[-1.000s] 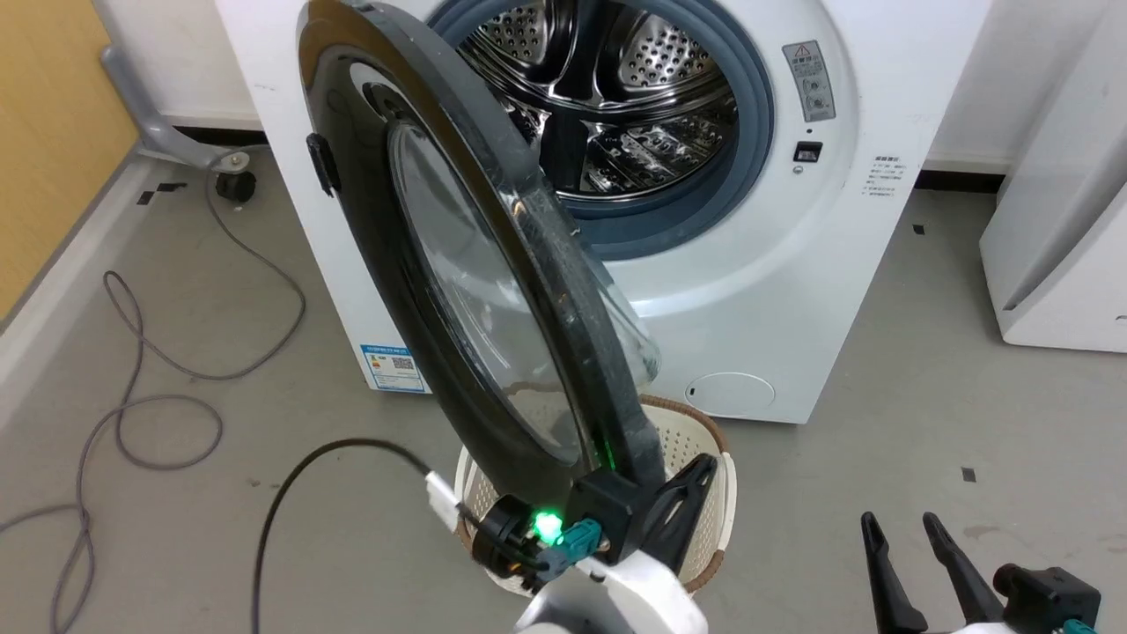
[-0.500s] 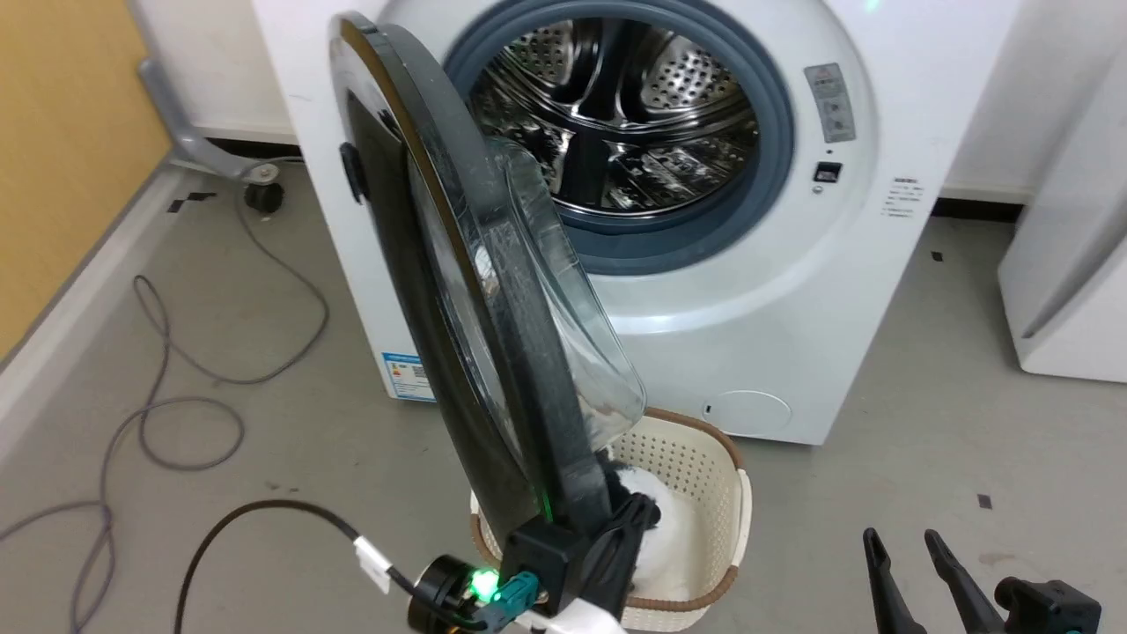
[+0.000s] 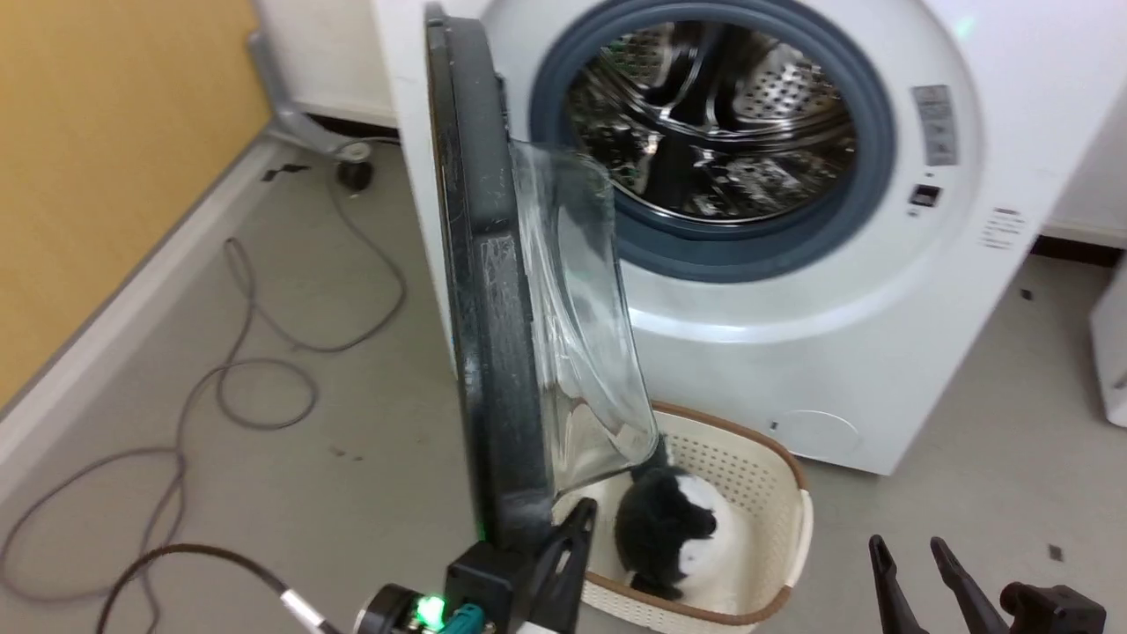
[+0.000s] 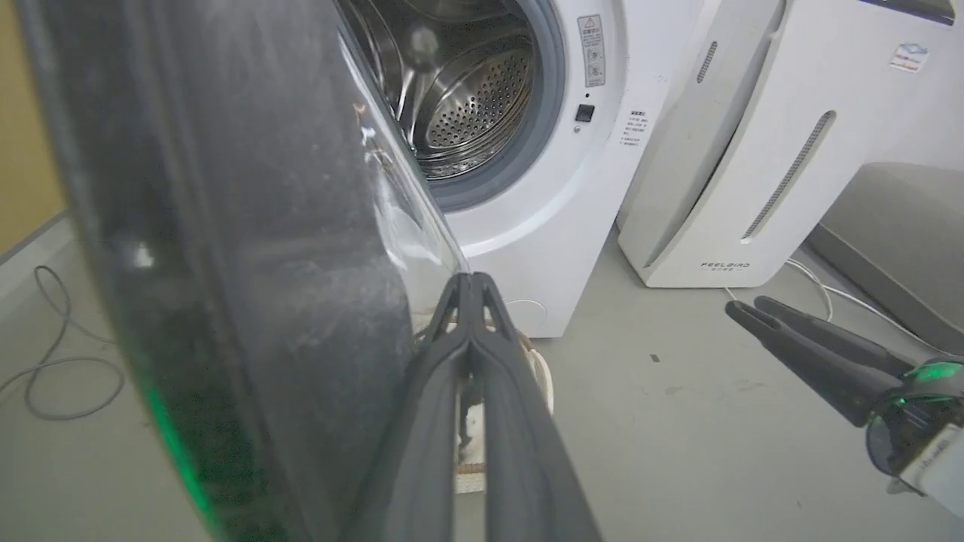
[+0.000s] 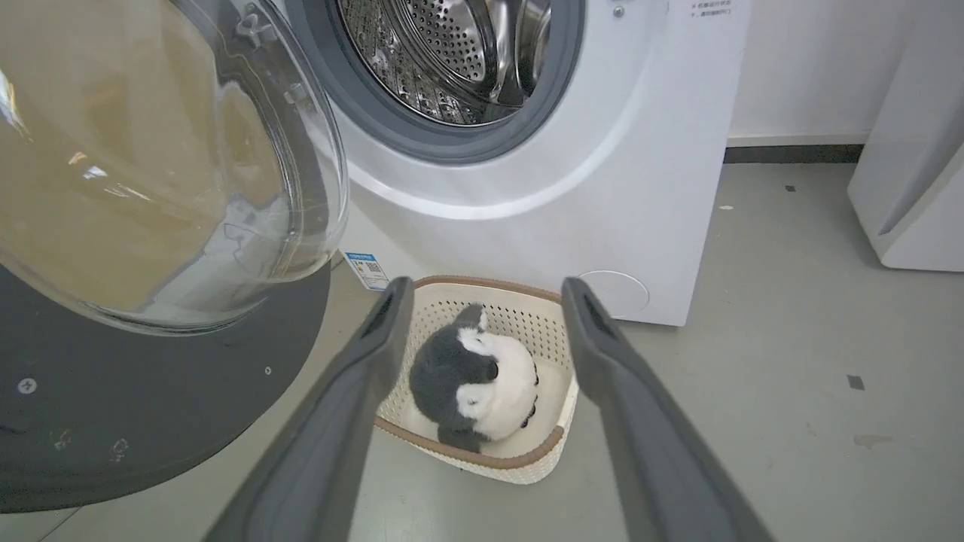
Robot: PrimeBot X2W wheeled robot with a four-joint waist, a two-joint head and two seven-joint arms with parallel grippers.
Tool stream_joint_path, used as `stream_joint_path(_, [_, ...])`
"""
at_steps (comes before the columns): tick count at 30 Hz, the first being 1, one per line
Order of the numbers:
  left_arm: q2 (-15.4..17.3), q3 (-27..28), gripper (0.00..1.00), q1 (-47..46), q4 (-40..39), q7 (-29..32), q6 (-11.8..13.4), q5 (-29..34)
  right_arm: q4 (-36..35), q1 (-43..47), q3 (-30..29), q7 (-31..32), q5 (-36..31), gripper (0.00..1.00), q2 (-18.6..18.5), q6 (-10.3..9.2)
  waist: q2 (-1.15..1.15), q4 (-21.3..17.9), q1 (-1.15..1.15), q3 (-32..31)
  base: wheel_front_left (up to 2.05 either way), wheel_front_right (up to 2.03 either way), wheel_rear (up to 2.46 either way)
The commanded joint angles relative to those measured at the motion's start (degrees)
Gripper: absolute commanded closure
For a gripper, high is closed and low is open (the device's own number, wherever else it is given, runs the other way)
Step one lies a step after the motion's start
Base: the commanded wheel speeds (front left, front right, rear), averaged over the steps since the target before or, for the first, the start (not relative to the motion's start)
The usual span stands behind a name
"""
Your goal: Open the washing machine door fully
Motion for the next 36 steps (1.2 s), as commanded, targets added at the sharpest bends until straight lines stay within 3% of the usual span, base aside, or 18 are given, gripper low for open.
stream_joint_path(1, [1.0, 1.2, 1.00, 0.6, -0.3, -0.6, 1.1, 0.7, 0.2, 1.0, -0.2, 0.1, 0.3, 0.00, 0.2, -0.04, 0.00, 1.9, 0.00, 0.1, 0.00, 0.00, 0.00])
stream_joint_path(12, [3.8, 6.2, 1.00, 1.4, -1.6, -3.2, 4.2, 0.6, 0.8, 0.2, -0.1, 0.5, 0.4, 0.00, 0.2, -0.04, 0.00, 8.9, 0.00, 0.3, 0.00, 0.00, 0.00])
stream_joint_path(19, [6.9, 12.8, 1.00, 1.0, 2.8, -6.2, 4.2, -2.1, 0.9, -0.3, 0.3, 0.8, 0.2, 0.00, 0.2, -0.04, 0.00, 9.7, 0.00, 0.5, 0.00, 0.00, 0.00])
stream_joint_path(23, [8.4, 17.7, 1.00, 0.7, 6.3, -8.7, 3.4, -4.8, 0.9, -0.4, 0.2, 1.2, 0.0, 0.00, 0.2, -0.04, 0.00, 8.9, 0.00, 0.8, 0.00, 0.00, 0.00])
stream_joint_path(36, [11.8, 29.6, 1.00, -1.4, 18.4, -14.3, -2.9, -11.3, 0.7, -0.3, 0.1, 2.0, -0.2, 0.00, 0.2, -0.04, 0.00, 5.4, 0.00, 1.5, 0.00, 0.00, 0.00])
